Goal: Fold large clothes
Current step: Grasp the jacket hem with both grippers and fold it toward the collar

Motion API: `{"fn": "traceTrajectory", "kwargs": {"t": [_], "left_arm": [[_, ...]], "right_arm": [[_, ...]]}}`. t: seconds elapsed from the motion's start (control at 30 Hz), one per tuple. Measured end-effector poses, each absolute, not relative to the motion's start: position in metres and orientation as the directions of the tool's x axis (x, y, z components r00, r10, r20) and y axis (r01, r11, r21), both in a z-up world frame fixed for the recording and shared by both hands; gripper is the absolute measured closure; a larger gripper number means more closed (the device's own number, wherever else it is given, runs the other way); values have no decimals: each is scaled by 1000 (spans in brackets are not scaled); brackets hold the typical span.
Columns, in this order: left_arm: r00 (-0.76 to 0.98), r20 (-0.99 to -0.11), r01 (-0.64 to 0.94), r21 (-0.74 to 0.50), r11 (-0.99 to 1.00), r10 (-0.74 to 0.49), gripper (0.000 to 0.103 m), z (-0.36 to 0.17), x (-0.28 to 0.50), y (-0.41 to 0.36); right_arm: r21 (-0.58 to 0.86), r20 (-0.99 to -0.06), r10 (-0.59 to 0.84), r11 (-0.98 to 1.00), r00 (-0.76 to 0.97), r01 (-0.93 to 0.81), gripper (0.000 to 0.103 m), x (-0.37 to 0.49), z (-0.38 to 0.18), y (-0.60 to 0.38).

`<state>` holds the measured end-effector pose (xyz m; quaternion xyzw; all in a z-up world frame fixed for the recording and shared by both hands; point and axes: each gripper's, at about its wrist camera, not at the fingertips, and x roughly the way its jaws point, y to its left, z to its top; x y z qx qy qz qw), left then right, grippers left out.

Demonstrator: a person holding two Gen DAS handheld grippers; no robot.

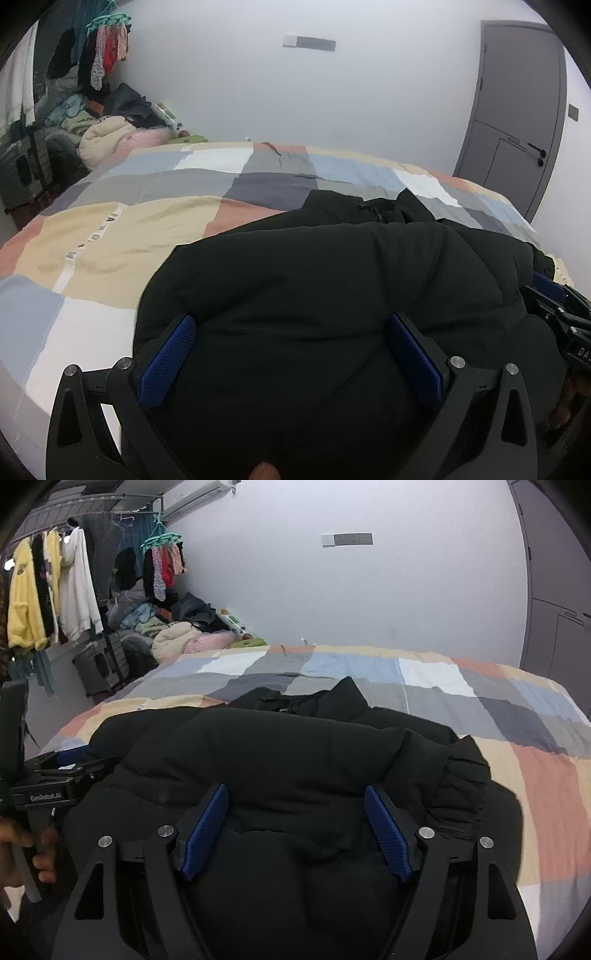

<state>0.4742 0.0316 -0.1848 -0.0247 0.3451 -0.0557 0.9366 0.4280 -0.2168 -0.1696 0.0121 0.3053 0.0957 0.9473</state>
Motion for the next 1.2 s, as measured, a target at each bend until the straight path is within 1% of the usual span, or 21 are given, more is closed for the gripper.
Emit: {"fn": "traceTrajectory", "kwargs": {"t": [0.1, 0.27, 0.5, 0.6, 0.7, 0.87, 1.0, 1.13, 1.2], "left_arm": [[756, -640, 87, -107, 990, -136, 0, -195, 483, 32], [761, -638, 81, -89, 993, -119, 0, -206, 494, 28], [761, -640, 75, -77, 994, -107, 0, -199, 486, 31], [775, -625, 71, -57, 996, -91, 0, -186, 464, 37], [789, -611, 54, -28, 998, -60, 0, -172, 434, 44], [809, -584, 27, -63, 998, -59, 0, -158, 376, 74], [774, -633, -25, -24, 999, 4, 0, -162, 356, 91], [714, -698, -87, -6, 996, 58, 0, -186, 358, 106], [671, -736, -105, 27, 994, 90, 0, -200, 368, 110]], "right_arm": [[109, -575, 203, 979, 793, -171, 26, 435, -184, -219], [125, -578, 204, 979, 790, -161, 25, 445, -197, -221], [127, -626, 202, 979, 753, -157, 25, 446, -197, -223], [146, -622, 230, 973, 749, -177, 26, 428, -183, -228], [149, -598, 248, 969, 762, -199, 26, 400, -166, -235], [142, -580, 233, 972, 780, -185, 26, 349, -148, -261], [77, -613, 149, 989, 776, -129, 26, 320, -153, -288], [74, -658, 95, 995, 747, -62, 30, 308, -168, -317], [30, -695, 52, 999, 717, -42, 34, 310, -181, -324]]}}
